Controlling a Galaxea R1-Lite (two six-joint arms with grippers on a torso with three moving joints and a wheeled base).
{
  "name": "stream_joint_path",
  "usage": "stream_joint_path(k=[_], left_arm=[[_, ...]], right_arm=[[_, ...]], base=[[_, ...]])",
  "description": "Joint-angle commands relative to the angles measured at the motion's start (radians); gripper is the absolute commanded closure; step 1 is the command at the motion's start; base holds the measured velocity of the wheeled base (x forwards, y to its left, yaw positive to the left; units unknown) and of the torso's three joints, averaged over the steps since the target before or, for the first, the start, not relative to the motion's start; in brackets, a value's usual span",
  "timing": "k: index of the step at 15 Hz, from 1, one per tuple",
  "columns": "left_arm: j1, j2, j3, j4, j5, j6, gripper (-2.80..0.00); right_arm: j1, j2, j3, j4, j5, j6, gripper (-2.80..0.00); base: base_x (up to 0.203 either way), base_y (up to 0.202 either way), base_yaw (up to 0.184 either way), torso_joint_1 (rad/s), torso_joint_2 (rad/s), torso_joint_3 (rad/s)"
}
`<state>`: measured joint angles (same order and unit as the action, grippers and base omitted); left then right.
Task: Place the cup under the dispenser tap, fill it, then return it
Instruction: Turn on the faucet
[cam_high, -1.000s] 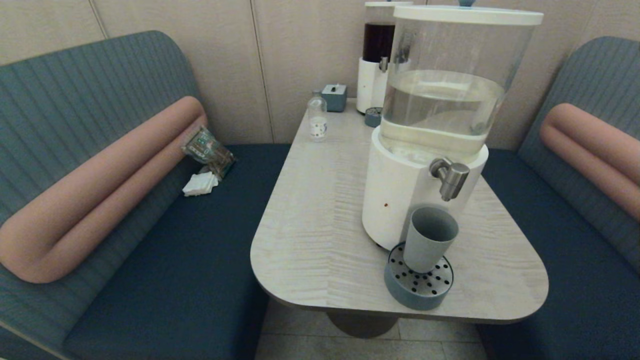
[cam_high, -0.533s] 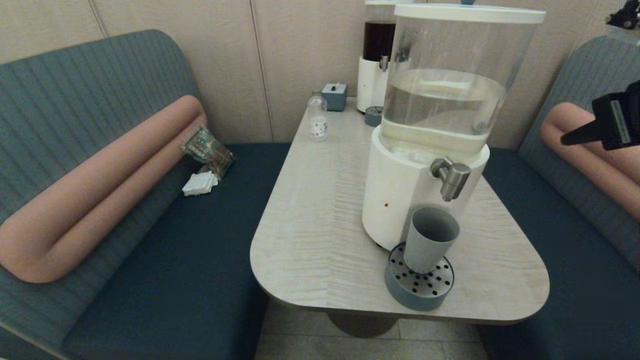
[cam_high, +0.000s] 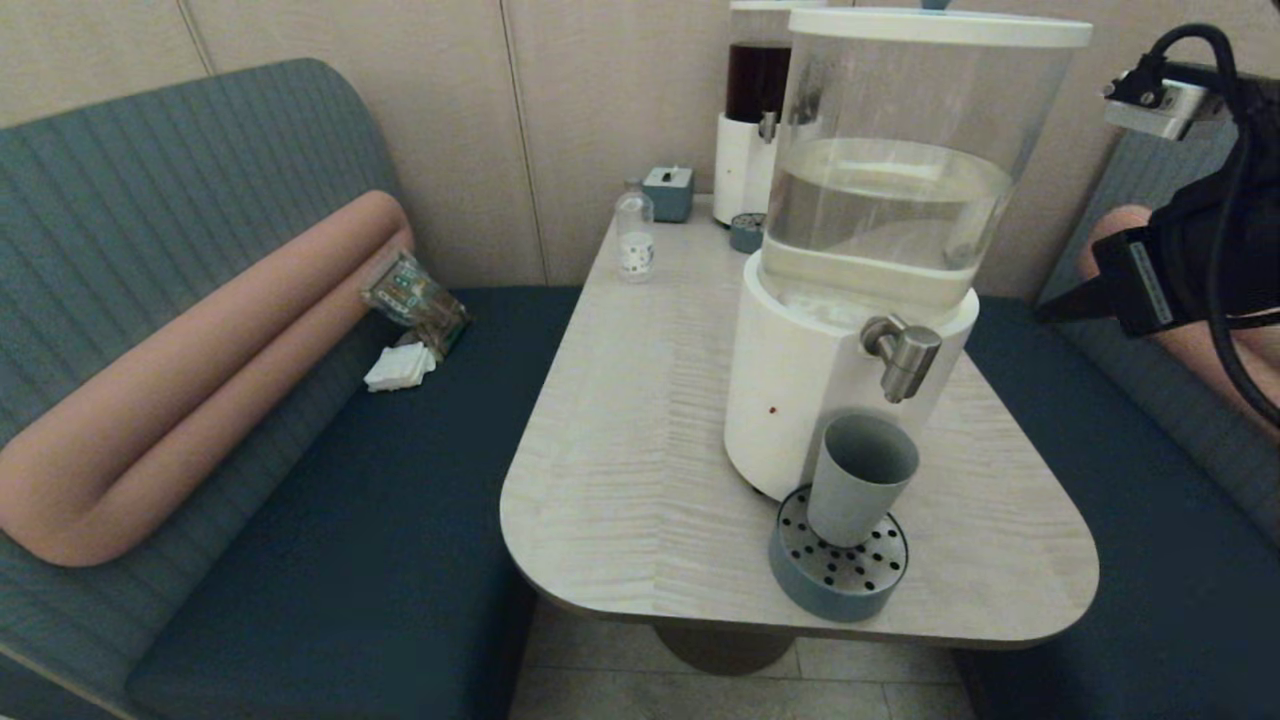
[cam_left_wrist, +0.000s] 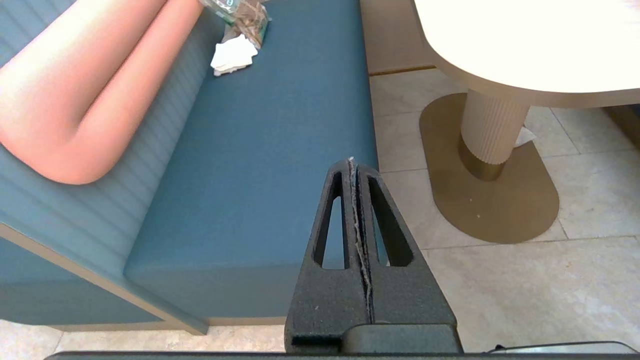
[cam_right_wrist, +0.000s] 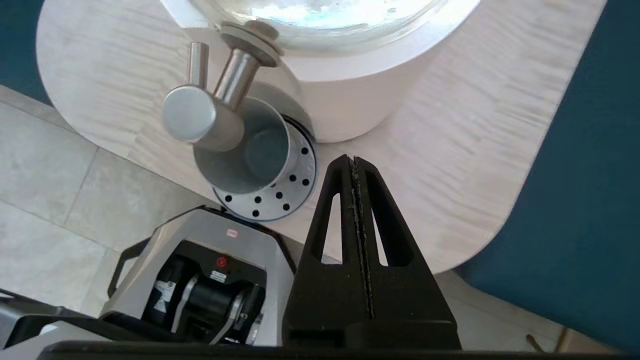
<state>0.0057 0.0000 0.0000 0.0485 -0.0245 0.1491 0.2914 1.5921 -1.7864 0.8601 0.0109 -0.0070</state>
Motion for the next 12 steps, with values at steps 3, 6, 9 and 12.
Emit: stream_joint_path(k=[3,6,9,12], left_arm=[[0.0,0.002,0.0,0.001,0.0,0.001,0.0],[0.0,0.002,0.0,0.001,0.0,0.001,0.0],[0.0,0.002,0.0,0.001,0.0,0.001,0.0],[0.0,0.002,0.0,0.001,0.0,0.001,0.0]], right_arm=[[0.048,0.02,0.085,-0.119,0.004,-0.007,0.0],[0.052,0.049,0.068,-0.127,0.009,-0.008,0.0],[0.051,0.087,0.052,-0.149,0.023,-0.01,0.0],[0.051,0.108,0.046,-0.229,0.031,-0.016,0.0]], base=[[0.0,0.0,0.0,0.0,0.0,0.0],[0.0,0.0,0.0,0.0,0.0,0.0],[0.0,0.0,0.0,0.0,0.0,0.0],[0.0,0.0,0.0,0.0,0.0,0.0]])
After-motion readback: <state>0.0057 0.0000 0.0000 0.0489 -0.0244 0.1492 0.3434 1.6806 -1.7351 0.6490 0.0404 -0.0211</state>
